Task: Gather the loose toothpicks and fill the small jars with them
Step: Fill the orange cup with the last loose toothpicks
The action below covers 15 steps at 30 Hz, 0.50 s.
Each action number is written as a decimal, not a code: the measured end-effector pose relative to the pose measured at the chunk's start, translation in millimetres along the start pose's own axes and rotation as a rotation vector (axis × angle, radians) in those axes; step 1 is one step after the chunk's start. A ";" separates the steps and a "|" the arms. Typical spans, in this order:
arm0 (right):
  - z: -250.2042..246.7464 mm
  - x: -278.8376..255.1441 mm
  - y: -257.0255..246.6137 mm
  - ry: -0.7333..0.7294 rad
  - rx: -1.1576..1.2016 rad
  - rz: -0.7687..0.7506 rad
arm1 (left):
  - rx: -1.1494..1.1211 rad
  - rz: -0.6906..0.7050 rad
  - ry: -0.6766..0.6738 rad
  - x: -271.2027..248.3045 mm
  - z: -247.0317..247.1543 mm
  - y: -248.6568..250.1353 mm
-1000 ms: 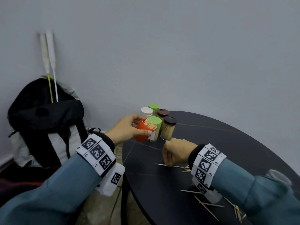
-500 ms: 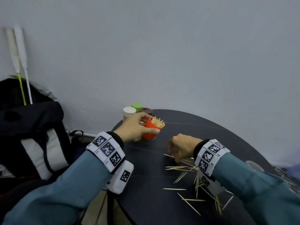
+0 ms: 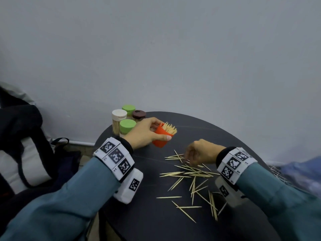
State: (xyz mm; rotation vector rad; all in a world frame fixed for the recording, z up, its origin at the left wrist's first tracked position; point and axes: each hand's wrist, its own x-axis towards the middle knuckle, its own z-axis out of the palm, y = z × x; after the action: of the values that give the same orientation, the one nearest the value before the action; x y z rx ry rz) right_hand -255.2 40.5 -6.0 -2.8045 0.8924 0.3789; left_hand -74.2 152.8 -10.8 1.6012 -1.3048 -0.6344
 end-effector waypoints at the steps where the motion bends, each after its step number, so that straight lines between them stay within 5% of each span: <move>1: 0.4 -1.8 2.1 0.016 -0.007 0.021 | 0.003 -0.001 -0.002 0.3 1.1 0.0; 5: 2.3 -7.4 7.6 -0.096 -0.097 0.151 | 0.014 -0.011 -0.012 2.6 4.3 -1.0; 15: 14.9 -19.1 2.7 -0.100 -0.015 0.086 | 0.032 -0.013 -0.025 -1.4 4.4 3.4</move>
State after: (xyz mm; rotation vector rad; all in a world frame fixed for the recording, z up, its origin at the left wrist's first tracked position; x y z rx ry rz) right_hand -274.6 52.2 -14.8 -2.7399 0.9935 0.5348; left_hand -79.9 152.7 -9.9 1.6341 -1.3301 -0.6466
